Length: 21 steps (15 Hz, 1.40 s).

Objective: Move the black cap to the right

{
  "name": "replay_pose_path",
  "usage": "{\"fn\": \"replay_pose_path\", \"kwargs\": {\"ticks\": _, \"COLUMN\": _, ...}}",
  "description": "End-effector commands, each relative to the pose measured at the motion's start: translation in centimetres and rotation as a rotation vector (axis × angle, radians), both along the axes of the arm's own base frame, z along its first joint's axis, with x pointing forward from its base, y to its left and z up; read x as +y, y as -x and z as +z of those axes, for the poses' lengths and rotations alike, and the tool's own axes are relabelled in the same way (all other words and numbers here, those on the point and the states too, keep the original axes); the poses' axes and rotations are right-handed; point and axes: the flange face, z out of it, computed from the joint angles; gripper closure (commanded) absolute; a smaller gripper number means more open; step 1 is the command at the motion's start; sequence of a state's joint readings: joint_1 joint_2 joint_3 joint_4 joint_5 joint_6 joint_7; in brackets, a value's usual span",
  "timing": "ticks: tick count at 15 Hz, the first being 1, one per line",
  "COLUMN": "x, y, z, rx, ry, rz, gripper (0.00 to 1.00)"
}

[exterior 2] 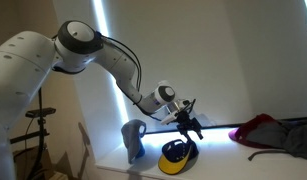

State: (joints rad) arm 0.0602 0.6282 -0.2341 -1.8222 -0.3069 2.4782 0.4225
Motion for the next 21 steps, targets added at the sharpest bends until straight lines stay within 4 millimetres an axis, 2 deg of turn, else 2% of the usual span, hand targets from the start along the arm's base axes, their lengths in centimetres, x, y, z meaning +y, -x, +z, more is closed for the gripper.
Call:
{"fn": "replay_pose_path", "kwargs": {"ticks": 1, "x": 0.2, "y": -0.1, "z": 0.2, "rx": -0.001, "ry": -0.001, "rz": 0.003, "gripper": 0.0}}
{"fn": "replay_pose_path", "kwargs": {"ticks": 6, "x": -0.8, "y": -0.8, "z": -1.6, "rx": 0.096, "ry": -0.143, "rz": 0.087, "gripper": 0.0}}
{"fn": "replay_pose_path", "kwargs": {"ticks": 7, "x": -0.1, "y": -0.2, "z": -0.9, "rx": 0.055, "ry": -0.095, "rz": 0.068, "gripper": 0.0}}
{"fn": "replay_pose_path", "kwargs": {"ticks": 12, "x": -0.8, "y": -0.5, "z": -1.4, "rx": 0.082, "ry": -0.116, "rz": 0.063, "gripper": 0.0}}
{"fn": "replay_pose_path", "kwargs": {"ticks": 13, "x": -0.9, "y": -0.5, "z": -1.4, "rx": 0.08, "ry": -0.119, "rz": 0.06, "gripper": 0.25}}
{"fn": "replay_pose_path", "kwargs": {"ticks": 14, "x": -0.9, "y": -0.6, "z": -1.4, "rx": 0.081, "ry": -0.126, "rz": 0.062, "gripper": 0.26}}
{"fn": "replay_pose_path", "kwargs": {"ticks": 21, "x": -1.0, "y": -0.6, "z": -1.7, "rx": 0.092, "ry": -0.131, "rz": 0.063, "gripper": 0.77}}
